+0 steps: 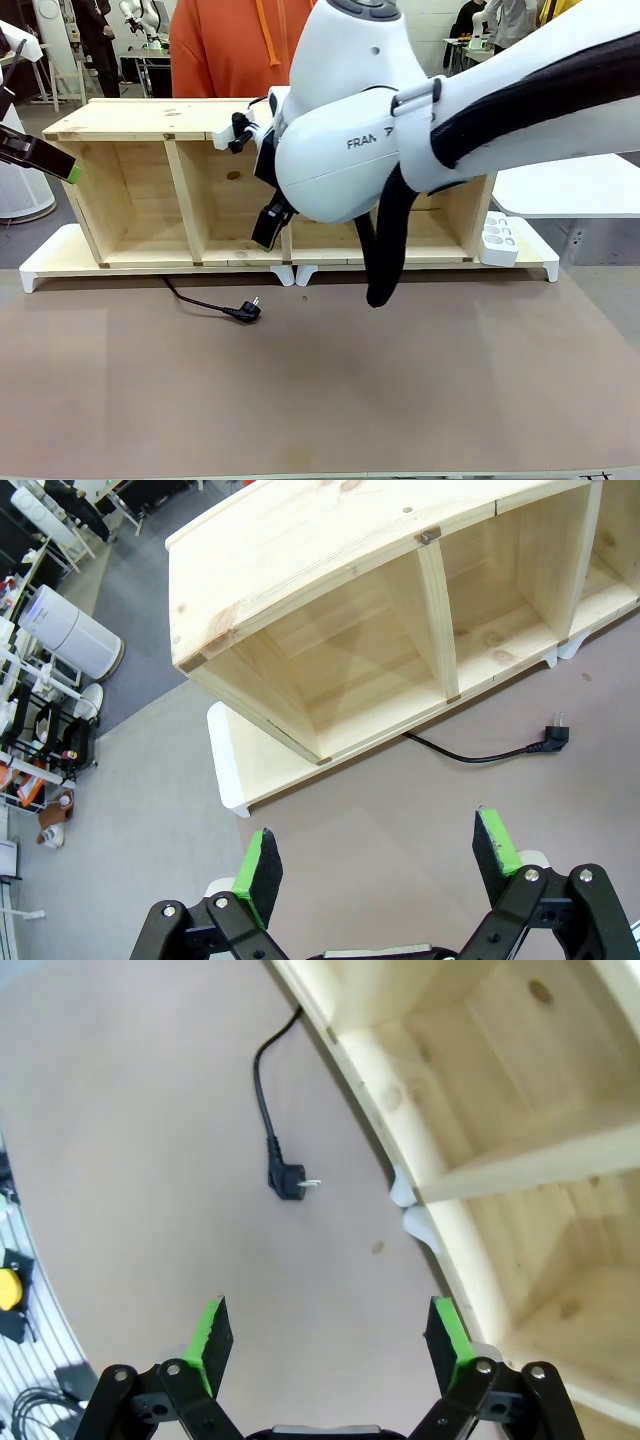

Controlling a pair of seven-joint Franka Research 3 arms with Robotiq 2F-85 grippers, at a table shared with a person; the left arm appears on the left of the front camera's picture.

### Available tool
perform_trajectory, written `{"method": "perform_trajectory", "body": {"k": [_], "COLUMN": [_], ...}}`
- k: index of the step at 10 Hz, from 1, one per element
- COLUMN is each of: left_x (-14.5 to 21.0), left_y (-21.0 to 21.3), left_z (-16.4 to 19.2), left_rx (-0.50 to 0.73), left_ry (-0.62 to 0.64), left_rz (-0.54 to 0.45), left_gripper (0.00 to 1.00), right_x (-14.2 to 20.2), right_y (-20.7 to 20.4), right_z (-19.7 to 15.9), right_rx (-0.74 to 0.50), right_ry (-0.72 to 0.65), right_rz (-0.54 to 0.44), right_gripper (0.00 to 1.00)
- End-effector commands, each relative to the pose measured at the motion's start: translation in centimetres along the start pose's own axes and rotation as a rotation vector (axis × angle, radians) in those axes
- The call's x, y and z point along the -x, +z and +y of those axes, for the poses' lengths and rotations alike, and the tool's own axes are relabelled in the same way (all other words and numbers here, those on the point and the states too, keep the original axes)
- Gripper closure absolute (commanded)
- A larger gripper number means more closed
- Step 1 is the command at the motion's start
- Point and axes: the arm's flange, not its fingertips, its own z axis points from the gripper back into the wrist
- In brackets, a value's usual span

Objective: Perform cable management.
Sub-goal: When the cord part of the Power Cable appears at the lower middle area of the table and stops, grasp the cord part of the Power Cable.

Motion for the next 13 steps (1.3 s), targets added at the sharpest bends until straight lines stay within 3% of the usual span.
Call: {"method": "perform_trajectory", "body": {"k": [1,8,13], "left_x": [-0.1,-0.1,-0.1], "left_y": [0.0,0.0,0.0], "left_z": [0.1,0.1,0.1], "left_rx": [-0.007,-0.007,-0.007], "left_ry": [-0.013,-0.013,-0.013], "left_rz": [-0.009,-0.009,-0.009], "left_gripper": [0.0,0.0,0.0], "right_x": [-0.8,-4.1,-3.1], "right_y": [-1.0,-5.8,-4.6], "right_z": [-0.4,1.8,2.2], "right_rx": [-0.061,-0.156,-0.11], "right_ry": [0.038,0.083,0.06], "right_rz": [0.013,0.046,0.025], "right_gripper": [0.0,0.0,0.0]}}
